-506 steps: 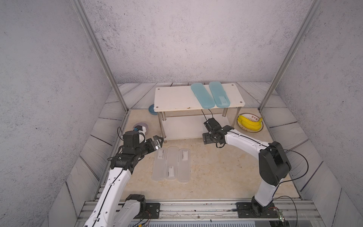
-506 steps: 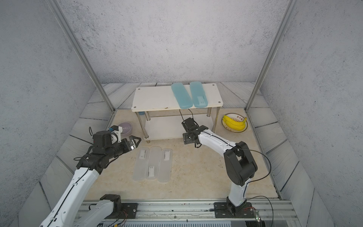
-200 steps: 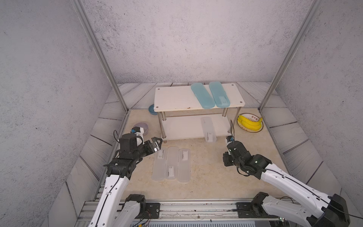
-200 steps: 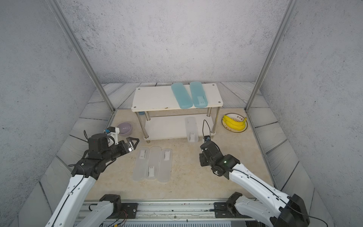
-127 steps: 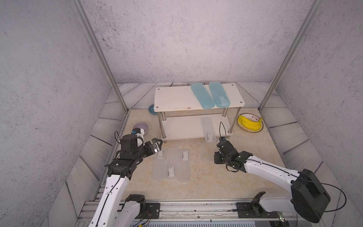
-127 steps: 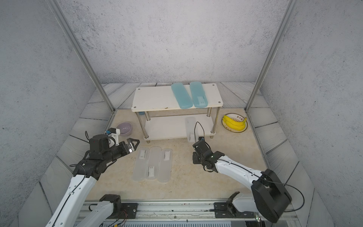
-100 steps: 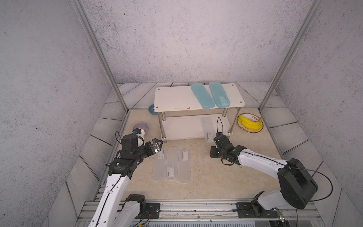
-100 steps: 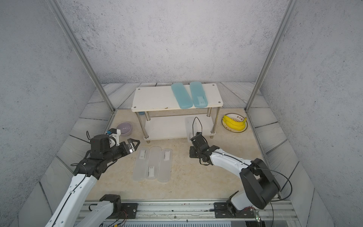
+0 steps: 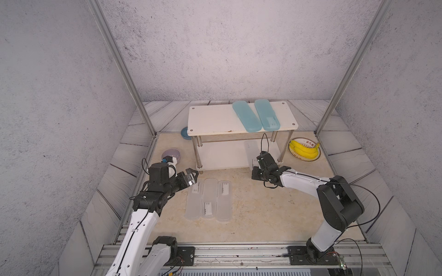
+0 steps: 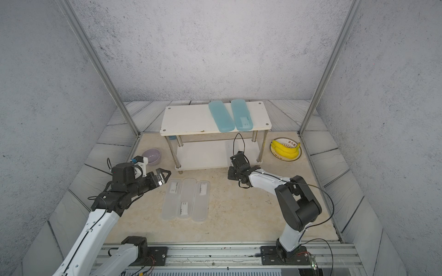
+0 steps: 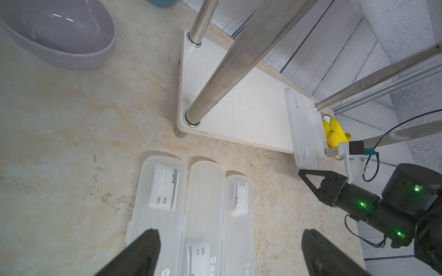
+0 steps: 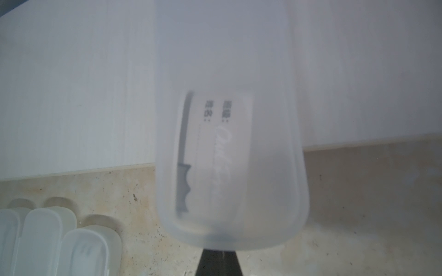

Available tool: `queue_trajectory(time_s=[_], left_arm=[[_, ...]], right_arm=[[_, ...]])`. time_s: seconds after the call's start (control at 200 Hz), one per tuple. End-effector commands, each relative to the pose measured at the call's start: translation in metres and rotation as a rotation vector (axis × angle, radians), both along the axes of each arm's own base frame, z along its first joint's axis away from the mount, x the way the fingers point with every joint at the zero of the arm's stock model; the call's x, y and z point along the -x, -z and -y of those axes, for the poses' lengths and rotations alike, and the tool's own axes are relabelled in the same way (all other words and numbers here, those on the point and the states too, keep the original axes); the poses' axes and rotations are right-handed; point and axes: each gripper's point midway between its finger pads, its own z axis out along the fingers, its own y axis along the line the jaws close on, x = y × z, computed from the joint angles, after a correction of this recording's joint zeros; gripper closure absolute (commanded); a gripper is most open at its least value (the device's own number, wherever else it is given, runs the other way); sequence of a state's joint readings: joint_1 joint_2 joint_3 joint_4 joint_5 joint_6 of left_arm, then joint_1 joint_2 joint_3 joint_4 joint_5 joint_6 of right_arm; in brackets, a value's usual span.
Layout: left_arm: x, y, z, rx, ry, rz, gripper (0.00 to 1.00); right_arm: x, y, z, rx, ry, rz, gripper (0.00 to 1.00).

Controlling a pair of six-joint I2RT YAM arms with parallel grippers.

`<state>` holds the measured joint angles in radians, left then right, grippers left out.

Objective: Place the pencil cases on the shelf according to color
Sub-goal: Place the pencil case on the shelf, then move the pencil case to the center of the board.

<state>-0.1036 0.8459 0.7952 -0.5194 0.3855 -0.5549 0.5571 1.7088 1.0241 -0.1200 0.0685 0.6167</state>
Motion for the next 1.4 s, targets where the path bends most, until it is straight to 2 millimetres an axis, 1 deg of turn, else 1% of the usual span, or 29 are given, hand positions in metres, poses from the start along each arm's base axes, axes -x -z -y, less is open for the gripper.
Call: queue_trajectory(time_s=[0.0,0.09,0.18,0.32,0.41,0.435,0.485,0.53,0.556,0.591,0.666,0.726,0.906,0.961,1.036,1.086,1.186,1.236,1.296,1.396], left_arm=[[-0.002,-0.003,0.000,-0.018,0.011,0.017,0.01],[-0.002,-0.002,0.001,-0.018,0.011,0.017,0.01],[-0.002,-0.002,0.000,-0.018,0.010,0.016,0.01],[-0.001,-0.002,0.000,-0.020,0.010,0.015,0.01],[0.000,-0.002,0.000,-0.020,0.012,0.018,0.01],[0.001,-0.002,0.000,-0.019,0.011,0.017,0.01],[0.001,-0.002,0.000,-0.020,0.010,0.016,0.01],[0.001,-0.002,0.000,-0.022,0.011,0.016,0.01],[0.001,-0.002,0.000,-0.022,0.011,0.017,0.01],[0.002,-0.002,-0.001,-0.021,0.009,0.016,0.01],[0.003,-0.002,0.000,-0.019,0.010,0.016,0.01],[0.004,-0.003,-0.001,-0.020,0.009,0.021,0.01],[0.011,-0.008,-0.007,-0.037,-0.021,0.041,0.01],[0.013,-0.004,-0.007,-0.029,-0.026,0.036,0.01],[0.016,0.001,-0.005,-0.005,-0.024,0.016,0.01],[0.018,0.005,-0.003,0.013,-0.026,-0.005,0.01],[0.020,0.011,-0.004,0.044,-0.053,-0.027,0.01],[0.021,0.012,-0.005,0.057,-0.069,-0.028,0.01],[0.020,0.012,-0.006,0.069,-0.085,-0.021,0.01],[0.018,0.013,-0.009,0.070,-0.109,-0.026,0.01]], right_arm=[[-0.010,-0.009,-0.004,-0.005,-0.021,0.022,1.00],[-0.013,-0.010,-0.008,-0.013,-0.032,0.020,1.00],[-0.011,-0.007,-0.008,-0.020,-0.032,0.013,1.00],[-0.007,-0.004,-0.007,-0.022,-0.031,0.004,1.00],[0.000,-0.002,-0.008,-0.030,-0.044,-0.022,1.00],[0.003,-0.001,-0.007,-0.032,-0.045,-0.030,0.97],[0.010,0.001,-0.005,-0.037,-0.044,-0.046,0.89],[0.017,0.004,-0.002,-0.041,-0.037,-0.058,0.79],[0.021,0.005,0.000,-0.043,-0.033,-0.063,0.71],[0.027,0.005,0.002,-0.044,-0.028,-0.069,0.63],[0.038,0.010,0.009,-0.044,-0.018,-0.086,0.53],[0.048,0.012,0.011,-0.037,-0.025,-0.099,0.49],[0.085,0.022,0.022,-0.008,-0.026,-0.148,0.42],[0.098,0.025,0.025,0.003,-0.026,-0.164,0.41],[0.117,0.023,0.026,0.016,-0.024,-0.167,0.39],[0.129,0.019,0.024,0.016,-0.029,-0.159,0.36],[0.156,0.010,0.007,0.024,-0.076,-0.141,0.28],[0.166,0.005,-0.004,0.022,-0.099,-0.139,0.24],[0.173,0.002,-0.018,0.011,-0.115,-0.141,0.16],[0.179,-0.003,-0.045,-0.018,-0.147,-0.149,0.11]])
